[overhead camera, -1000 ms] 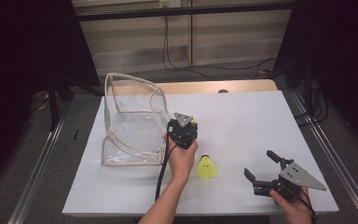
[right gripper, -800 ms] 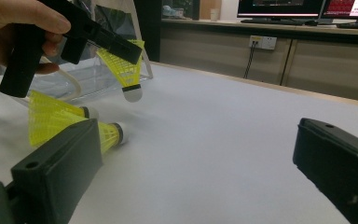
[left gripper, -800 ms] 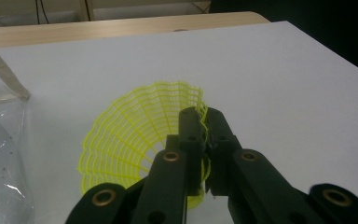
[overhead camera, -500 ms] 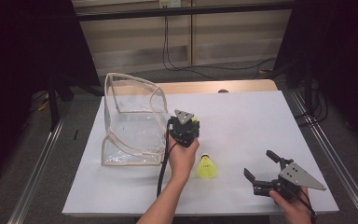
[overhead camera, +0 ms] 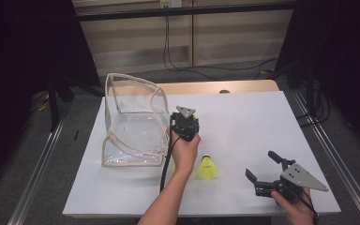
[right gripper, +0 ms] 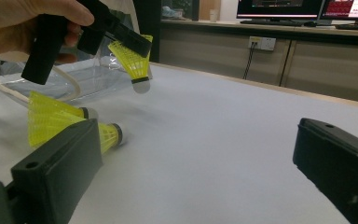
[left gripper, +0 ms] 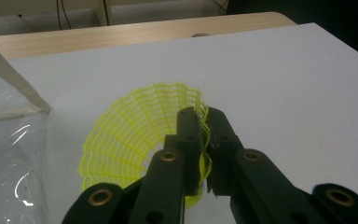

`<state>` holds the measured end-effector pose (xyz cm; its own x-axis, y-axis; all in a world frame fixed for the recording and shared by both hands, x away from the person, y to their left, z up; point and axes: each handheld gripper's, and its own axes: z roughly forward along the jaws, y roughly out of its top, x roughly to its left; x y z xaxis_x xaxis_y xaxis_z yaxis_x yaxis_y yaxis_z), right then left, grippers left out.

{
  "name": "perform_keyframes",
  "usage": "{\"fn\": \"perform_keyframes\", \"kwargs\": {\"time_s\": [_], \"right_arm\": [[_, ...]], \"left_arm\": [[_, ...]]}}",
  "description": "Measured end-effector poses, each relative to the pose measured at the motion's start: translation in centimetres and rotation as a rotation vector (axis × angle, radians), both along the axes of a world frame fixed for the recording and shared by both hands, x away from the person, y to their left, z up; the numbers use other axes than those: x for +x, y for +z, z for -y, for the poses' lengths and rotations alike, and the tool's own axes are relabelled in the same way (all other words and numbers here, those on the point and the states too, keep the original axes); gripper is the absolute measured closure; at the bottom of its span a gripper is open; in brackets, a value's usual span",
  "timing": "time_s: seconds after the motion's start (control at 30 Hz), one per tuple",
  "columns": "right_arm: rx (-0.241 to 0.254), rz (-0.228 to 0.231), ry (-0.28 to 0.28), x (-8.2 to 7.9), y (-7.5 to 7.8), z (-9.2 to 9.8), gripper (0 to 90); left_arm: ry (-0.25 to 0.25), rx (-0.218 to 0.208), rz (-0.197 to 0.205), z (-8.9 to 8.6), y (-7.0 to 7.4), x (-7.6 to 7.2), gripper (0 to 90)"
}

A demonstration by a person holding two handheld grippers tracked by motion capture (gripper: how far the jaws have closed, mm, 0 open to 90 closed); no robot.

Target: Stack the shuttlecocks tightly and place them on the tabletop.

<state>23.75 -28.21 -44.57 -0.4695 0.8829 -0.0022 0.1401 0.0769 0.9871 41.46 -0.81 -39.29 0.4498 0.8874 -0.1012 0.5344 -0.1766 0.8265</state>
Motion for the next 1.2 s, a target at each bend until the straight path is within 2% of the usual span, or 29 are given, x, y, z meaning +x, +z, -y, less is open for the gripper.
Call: {"fn": "perform_keyframes", "kwargs": {"time_s": [0.17, 0.37, 0.47, 0.8, 1.0, 1.2], "right_arm": [[0.001, 0.001, 0.001, 0.0, 0.0, 0.0, 0.6], [0.004, 0.000, 0.002, 0.0, 0.0, 0.0, 0.6], [0.000, 0.001, 0.001, 0.0, 0.0, 0.0, 0.6], [0.000, 0.001, 0.004, 0.0, 0.0, 0.0, 0.6], [0.000, 0.002, 0.004, 0.0, 0.0, 0.0, 0.6], [-0.003, 0.004, 0.005, 0.0, 0.0, 0.0, 0.6]], "left_arm": [[0.028, 0.020, -0.007, -0.3, -0.4, 0.4, 85.8], [0.035, 0.043, -0.009, -0.4, -0.8, 0.6, 85.7], [0.043, 0.061, 0.011, -0.5, -1.0, 0.6, 85.7], [0.059, 0.079, 0.017, -0.5, -1.1, 0.6, 85.5], [0.066, 0.088, 0.008, -0.5, -1.2, 0.7, 85.5], [0.075, 0.122, -0.007, -0.5, -1.5, 0.7, 85.3]]}}
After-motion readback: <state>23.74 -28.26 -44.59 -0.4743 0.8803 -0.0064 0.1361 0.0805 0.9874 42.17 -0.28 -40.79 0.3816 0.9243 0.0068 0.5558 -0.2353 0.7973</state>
